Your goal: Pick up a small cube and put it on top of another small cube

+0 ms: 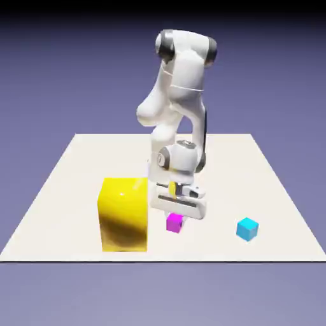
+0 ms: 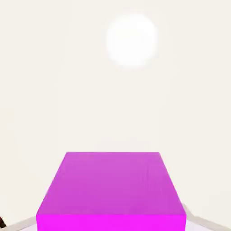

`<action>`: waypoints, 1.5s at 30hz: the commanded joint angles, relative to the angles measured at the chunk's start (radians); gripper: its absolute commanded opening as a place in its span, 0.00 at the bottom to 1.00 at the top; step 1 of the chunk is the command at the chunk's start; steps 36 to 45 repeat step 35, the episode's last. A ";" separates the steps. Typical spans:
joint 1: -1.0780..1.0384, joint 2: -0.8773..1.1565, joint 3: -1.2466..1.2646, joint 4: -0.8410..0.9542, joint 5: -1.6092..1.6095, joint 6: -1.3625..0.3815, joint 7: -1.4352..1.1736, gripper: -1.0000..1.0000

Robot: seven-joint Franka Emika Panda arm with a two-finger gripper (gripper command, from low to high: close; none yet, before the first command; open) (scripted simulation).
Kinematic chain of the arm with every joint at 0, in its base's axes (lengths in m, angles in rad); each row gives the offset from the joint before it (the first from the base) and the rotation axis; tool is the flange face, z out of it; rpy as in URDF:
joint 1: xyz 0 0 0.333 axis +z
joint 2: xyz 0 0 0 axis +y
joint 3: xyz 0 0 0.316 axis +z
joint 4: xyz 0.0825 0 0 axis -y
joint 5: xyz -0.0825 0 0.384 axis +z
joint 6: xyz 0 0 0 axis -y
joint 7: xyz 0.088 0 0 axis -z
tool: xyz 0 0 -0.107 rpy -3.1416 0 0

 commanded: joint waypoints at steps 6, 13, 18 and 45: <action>0.150 0.053 -0.084 0.010 0.019 -0.070 -0.014 0.00; 0.403 0.052 -0.114 0.119 0.090 -0.189 -0.047 0.00; 0.584 0.051 -0.135 0.196 0.140 -0.273 -0.071 0.00; 0.390 -0.126 0.163 0.291 0.347 -0.181 -0.215 1.00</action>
